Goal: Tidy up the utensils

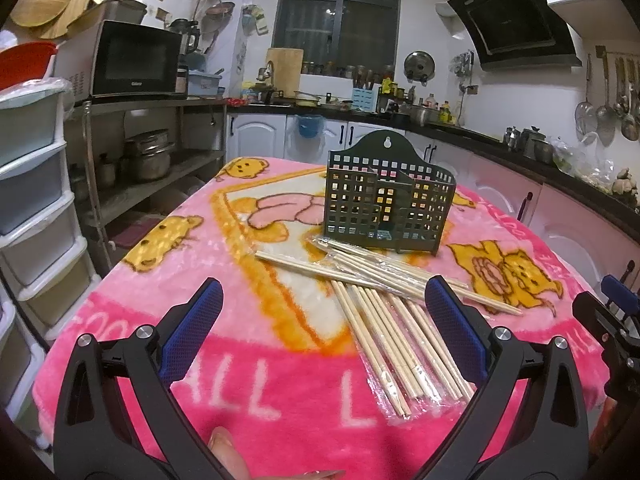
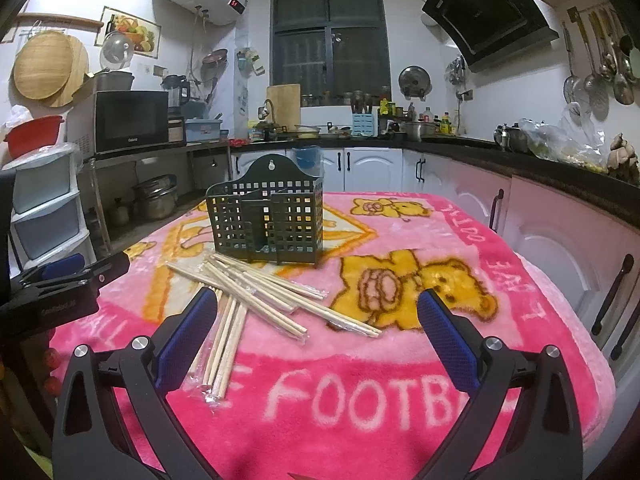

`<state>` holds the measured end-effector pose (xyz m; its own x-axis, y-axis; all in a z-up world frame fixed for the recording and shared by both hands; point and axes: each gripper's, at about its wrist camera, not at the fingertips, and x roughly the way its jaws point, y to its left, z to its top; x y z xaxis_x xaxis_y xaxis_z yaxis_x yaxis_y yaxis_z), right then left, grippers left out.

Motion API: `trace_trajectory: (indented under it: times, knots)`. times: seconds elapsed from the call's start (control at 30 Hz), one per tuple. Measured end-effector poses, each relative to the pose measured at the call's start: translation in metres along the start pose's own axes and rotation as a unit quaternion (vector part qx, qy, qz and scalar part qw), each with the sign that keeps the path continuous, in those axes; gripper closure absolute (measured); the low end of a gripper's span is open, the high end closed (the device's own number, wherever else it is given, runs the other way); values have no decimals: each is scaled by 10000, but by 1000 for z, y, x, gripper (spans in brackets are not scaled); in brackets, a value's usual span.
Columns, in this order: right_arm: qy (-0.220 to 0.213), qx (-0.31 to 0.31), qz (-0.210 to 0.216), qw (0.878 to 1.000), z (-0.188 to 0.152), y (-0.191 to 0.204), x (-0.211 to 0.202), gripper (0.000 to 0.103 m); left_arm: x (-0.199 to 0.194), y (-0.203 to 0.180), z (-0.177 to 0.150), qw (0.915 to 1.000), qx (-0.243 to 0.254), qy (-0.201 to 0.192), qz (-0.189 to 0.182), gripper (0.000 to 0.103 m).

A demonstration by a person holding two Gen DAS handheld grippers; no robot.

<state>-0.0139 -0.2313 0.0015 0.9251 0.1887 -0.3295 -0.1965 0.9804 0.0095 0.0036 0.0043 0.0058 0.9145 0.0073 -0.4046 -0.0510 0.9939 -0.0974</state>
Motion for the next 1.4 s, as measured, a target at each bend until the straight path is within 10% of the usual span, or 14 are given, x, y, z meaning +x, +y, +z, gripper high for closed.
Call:
trace_trajectory:
  times: [0.6,1.4]
  knots:
    - [316,-58,149,9994,14,-10,22,6,11,20,2,9993,-209,160,250,9]
    - [1224,98,531,9910,22,-39,81,6,96,61,31,9857,-784,1471,-249,9]
